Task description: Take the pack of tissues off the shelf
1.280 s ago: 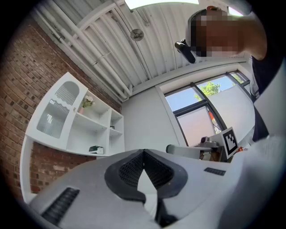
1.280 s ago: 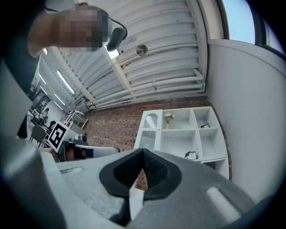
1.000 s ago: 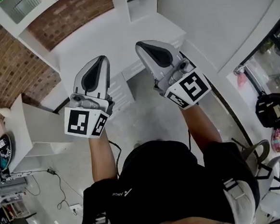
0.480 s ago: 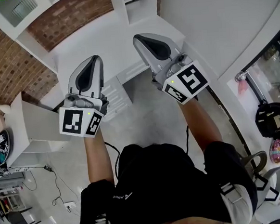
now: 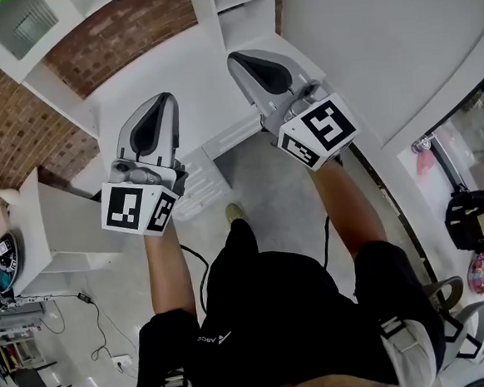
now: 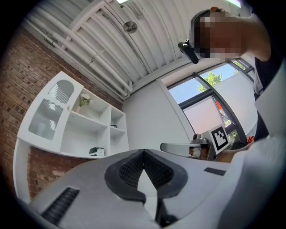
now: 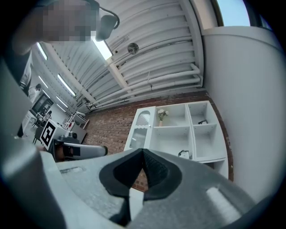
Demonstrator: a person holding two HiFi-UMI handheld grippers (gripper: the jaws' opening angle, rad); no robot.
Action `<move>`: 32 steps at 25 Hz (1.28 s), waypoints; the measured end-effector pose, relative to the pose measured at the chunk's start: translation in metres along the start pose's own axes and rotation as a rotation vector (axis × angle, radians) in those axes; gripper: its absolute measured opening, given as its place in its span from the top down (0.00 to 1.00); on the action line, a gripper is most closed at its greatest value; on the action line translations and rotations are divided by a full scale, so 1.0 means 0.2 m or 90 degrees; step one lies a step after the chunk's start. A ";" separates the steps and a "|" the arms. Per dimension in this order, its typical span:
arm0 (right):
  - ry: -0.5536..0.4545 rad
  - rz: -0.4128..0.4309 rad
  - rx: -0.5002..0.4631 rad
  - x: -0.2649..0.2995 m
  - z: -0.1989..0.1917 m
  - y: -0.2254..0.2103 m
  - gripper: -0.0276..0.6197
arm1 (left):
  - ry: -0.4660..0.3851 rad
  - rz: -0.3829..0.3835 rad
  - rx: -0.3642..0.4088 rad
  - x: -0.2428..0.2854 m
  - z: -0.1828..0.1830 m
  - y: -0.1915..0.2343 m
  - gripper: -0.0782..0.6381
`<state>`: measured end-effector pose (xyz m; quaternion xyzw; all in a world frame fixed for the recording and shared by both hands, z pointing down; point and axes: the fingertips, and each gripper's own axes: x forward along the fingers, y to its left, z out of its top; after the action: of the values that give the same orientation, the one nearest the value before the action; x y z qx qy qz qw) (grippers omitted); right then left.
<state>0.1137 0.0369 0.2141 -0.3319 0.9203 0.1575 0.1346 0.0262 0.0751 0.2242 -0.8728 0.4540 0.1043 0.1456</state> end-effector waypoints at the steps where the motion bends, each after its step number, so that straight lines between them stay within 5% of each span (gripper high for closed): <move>1: 0.001 0.000 0.000 0.04 -0.03 -0.03 0.95 | -0.003 0.000 -0.002 0.03 -0.02 0.04 0.89; 20: 0.045 -0.073 -0.061 1.50 -0.50 -0.94 0.95 | -0.028 -0.044 -0.023 0.94 -0.44 1.34 0.89; 32: 0.103 -0.109 -0.082 2.11 -0.65 -1.33 0.76 | -0.021 -0.081 -0.028 1.37 -0.58 1.76 0.89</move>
<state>-0.0455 -0.4466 0.1303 -0.4290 0.8843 0.1768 0.0517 -0.1035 -0.3661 0.1916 -0.9010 0.3928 0.1190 0.1404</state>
